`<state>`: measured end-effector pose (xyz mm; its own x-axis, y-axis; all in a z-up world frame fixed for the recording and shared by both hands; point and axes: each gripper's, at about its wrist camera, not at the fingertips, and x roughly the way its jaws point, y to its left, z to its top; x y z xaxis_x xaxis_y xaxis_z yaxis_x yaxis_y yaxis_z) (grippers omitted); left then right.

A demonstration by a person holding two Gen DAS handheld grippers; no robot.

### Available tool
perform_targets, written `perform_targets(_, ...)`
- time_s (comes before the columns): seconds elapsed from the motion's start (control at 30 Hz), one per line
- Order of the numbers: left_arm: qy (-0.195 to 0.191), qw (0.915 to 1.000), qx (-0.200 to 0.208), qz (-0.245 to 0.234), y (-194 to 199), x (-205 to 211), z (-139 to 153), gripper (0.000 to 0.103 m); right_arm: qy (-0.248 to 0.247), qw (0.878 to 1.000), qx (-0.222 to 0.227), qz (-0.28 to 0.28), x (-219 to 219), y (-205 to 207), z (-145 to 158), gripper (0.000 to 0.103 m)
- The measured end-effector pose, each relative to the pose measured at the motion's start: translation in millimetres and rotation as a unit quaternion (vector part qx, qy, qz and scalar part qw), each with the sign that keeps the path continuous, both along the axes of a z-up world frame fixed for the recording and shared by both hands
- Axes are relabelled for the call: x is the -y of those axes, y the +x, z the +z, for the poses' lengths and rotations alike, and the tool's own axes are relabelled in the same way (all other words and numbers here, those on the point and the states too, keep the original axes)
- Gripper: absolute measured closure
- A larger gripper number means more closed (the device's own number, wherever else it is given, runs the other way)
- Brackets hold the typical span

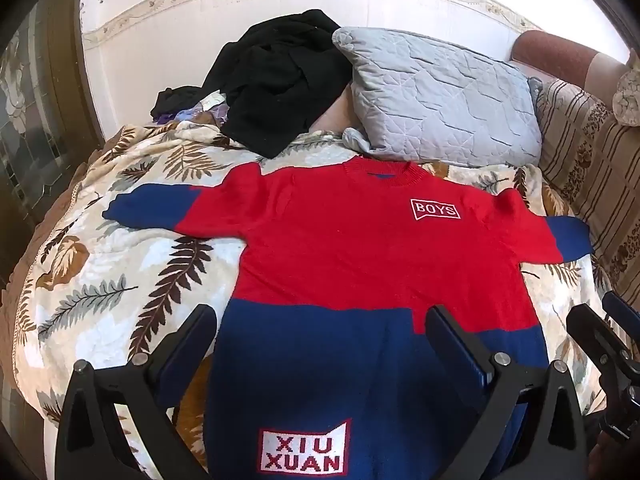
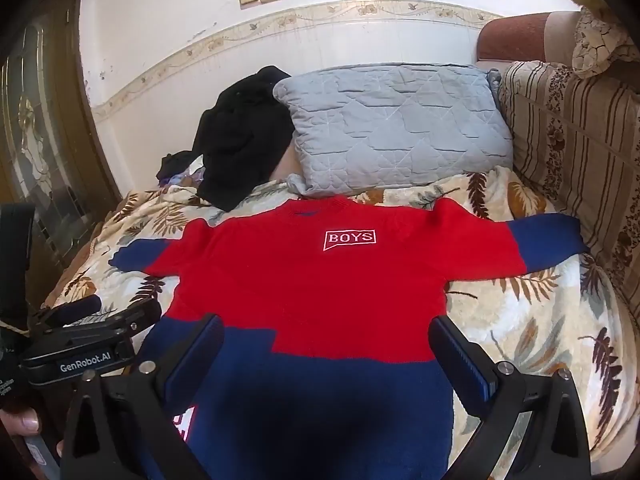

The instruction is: Fold small clothes

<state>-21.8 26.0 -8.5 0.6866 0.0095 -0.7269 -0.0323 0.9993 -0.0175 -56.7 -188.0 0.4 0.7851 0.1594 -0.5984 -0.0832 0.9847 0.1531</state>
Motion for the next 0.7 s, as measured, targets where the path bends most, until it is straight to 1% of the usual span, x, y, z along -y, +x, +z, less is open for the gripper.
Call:
perform_targets(0.2, -0.001, 1.0, 0.0, 0.0, 0.6, -0.2, -0.3, 0.0, 0.0, 1.0, -0.001, 0.004, -3.3, 0.3, -1.8, 0.0)
perform_targets(0.33, -0.002, 1.0, -0.001, 0.001, 2.0, -1.0, -0.6, 0.0, 0.0, 1.0, -0.002, 0.004, -0.7, 8.1, -0.3, 0.0)
perform_targets(0.7, 0.0, 1.0, -0.002, -0.003, 5.0, 0.0, -1.5, 0.0, -0.001, 1.0, -0.002, 0.003, -0.8, 8.2, -1.1, 0.0)
